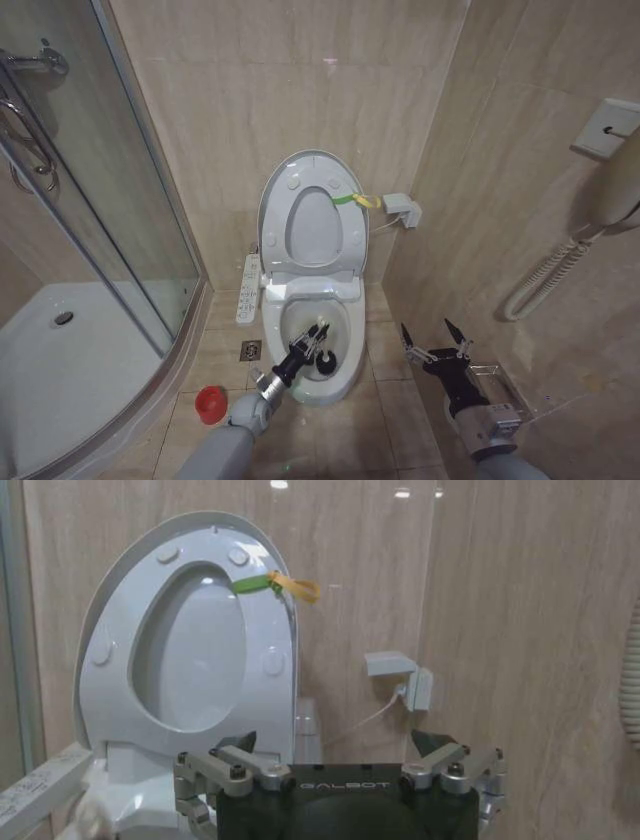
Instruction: Open the toilet lid, clean the toilet bowl with a toilet brush, close the toilet lid, and flush.
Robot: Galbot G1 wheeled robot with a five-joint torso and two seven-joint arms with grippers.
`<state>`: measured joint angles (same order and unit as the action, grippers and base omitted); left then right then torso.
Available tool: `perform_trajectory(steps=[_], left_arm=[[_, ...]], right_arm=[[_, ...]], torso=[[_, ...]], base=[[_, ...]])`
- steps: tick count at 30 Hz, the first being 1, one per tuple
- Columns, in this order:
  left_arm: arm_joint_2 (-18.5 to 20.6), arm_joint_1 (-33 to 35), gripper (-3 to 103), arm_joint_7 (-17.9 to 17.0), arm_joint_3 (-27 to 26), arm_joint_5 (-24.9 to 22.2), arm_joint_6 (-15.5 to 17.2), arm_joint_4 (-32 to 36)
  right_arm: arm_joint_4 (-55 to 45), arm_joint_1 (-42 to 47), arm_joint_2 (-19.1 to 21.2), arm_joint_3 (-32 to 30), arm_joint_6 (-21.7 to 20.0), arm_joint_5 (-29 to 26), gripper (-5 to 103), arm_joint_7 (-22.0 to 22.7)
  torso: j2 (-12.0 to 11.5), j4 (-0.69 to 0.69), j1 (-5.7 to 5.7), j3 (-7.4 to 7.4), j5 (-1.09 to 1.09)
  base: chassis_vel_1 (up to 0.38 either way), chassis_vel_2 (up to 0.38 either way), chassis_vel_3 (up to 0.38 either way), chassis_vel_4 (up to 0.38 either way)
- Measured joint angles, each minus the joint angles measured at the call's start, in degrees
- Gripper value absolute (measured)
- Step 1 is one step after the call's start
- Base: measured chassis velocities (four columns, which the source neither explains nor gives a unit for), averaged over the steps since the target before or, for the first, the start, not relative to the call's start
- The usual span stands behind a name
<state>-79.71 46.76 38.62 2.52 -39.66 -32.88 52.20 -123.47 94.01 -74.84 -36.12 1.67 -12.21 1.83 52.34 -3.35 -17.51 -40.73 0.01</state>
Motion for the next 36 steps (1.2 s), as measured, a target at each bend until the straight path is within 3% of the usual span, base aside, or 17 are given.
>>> perform_trajectory(steps=[5,15,25,36], left_arm=[[0.3,0.1,21,-0.2,0.0,-0.5,0.2,1.1],[2.1,-0.3,20,-3.5,1.1,-2.9,2.8,10.1],[0.0,-0.3,20,-2.0,0.6,-1.8,1.1,-0.5],[2.5,0.1,21,-5.3,1.3,-5.7,4.5,11.6]], right_arm=[[0.0,0.0,0.0,0.0,0.0,0.0,100,0.0],[0.0,0.0,0.0,0.0,0.0,0.0,100,0.0],[0.0,0.0,0.0,0.0,0.0,0.0,100,0.0],[0.0,0.0,0.0,0.0,0.0,0.0,100,0.0]], torso=[[0.0,0.0,-0.01,-0.02,-0.01],[0.0,-0.02,-0.01,-0.01,-0.02],[0.0,0.04,-0.01,-0.02,0.0],[0.0,-0.02,-0.01,-0.01,-0.02]], base=[[0.0,0.0,0.0,0.0],[0.0,0.0,0.0,0.0],[0.0,0.0,0.0,0.0],[0.0,0.0,0.0,0.0]])
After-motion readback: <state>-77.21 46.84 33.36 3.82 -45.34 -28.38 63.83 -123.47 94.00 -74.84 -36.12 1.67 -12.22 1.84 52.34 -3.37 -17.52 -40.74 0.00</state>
